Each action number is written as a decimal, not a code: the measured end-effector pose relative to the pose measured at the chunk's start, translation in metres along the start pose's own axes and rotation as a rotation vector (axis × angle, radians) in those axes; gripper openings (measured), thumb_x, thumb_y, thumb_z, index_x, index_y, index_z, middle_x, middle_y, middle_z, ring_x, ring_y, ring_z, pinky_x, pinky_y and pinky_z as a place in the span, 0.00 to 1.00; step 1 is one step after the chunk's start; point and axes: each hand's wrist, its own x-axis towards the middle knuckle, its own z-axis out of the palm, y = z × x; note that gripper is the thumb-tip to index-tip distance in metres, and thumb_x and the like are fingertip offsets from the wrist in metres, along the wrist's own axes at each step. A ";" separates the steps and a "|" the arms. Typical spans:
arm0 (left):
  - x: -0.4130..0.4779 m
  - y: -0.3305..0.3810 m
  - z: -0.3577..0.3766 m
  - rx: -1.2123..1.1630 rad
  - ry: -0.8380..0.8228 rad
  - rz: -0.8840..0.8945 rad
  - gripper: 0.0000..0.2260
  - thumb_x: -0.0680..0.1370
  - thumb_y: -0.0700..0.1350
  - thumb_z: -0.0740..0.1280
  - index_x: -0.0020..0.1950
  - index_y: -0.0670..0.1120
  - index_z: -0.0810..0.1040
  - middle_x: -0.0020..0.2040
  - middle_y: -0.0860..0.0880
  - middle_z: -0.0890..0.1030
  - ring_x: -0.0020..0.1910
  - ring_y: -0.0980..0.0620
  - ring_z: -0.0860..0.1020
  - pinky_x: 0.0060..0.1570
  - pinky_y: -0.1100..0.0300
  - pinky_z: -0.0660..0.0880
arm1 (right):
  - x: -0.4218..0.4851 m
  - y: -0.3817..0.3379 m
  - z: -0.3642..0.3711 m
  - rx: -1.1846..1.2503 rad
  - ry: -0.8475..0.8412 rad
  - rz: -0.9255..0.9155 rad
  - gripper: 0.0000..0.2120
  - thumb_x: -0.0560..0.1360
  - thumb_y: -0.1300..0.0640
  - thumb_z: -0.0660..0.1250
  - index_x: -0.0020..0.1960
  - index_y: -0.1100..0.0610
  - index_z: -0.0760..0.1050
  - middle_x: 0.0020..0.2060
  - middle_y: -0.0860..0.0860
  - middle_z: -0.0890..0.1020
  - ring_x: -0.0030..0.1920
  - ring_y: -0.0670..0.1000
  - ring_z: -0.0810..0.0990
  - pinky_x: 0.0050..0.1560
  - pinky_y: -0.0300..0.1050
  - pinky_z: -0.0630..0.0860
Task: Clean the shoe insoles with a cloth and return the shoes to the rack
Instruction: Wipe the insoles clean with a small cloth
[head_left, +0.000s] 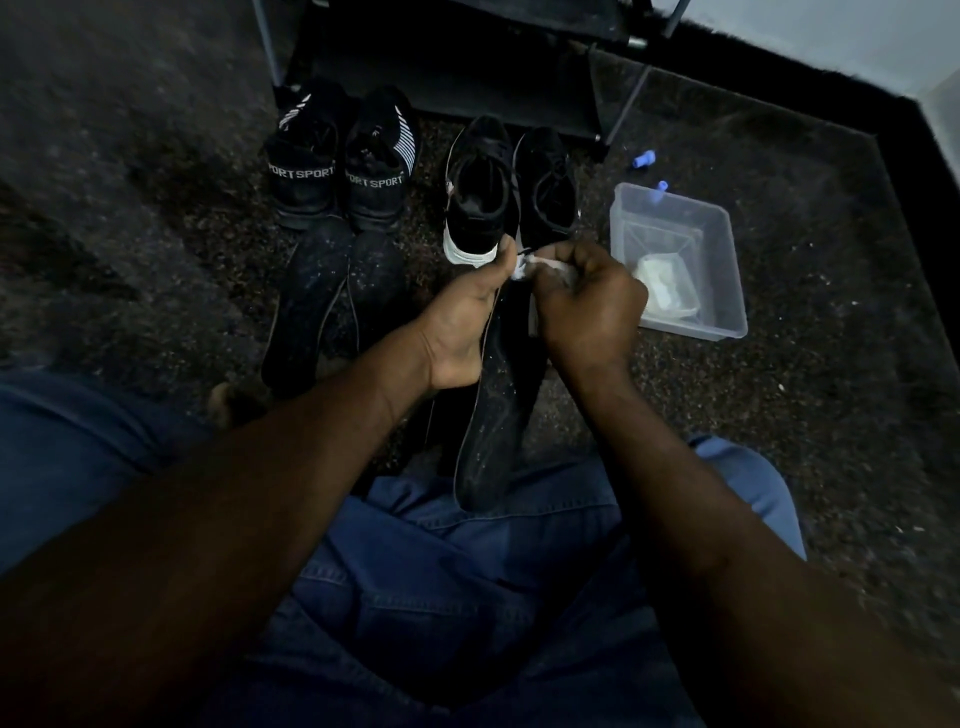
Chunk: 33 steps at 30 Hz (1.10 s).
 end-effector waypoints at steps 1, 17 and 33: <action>0.001 -0.001 0.001 0.015 0.013 0.006 0.34 0.83 0.68 0.55 0.73 0.43 0.74 0.63 0.42 0.79 0.60 0.43 0.79 0.59 0.50 0.78 | -0.002 -0.002 0.001 -0.002 -0.009 -0.011 0.05 0.73 0.56 0.72 0.47 0.50 0.86 0.39 0.44 0.87 0.40 0.43 0.84 0.46 0.46 0.82; 0.010 -0.008 -0.006 0.089 0.208 -0.004 0.35 0.80 0.73 0.51 0.50 0.45 0.83 0.48 0.42 0.84 0.47 0.47 0.83 0.54 0.53 0.78 | -0.041 -0.010 0.014 -0.002 -0.074 -0.013 0.14 0.73 0.54 0.67 0.55 0.49 0.87 0.46 0.50 0.89 0.46 0.52 0.86 0.49 0.51 0.81; 0.005 0.007 -0.007 -0.041 0.170 0.053 0.33 0.81 0.70 0.54 0.59 0.43 0.82 0.55 0.42 0.84 0.54 0.44 0.84 0.59 0.47 0.81 | -0.032 0.009 -0.016 0.090 -0.051 0.076 0.10 0.74 0.55 0.71 0.53 0.52 0.87 0.44 0.46 0.88 0.44 0.44 0.86 0.48 0.48 0.83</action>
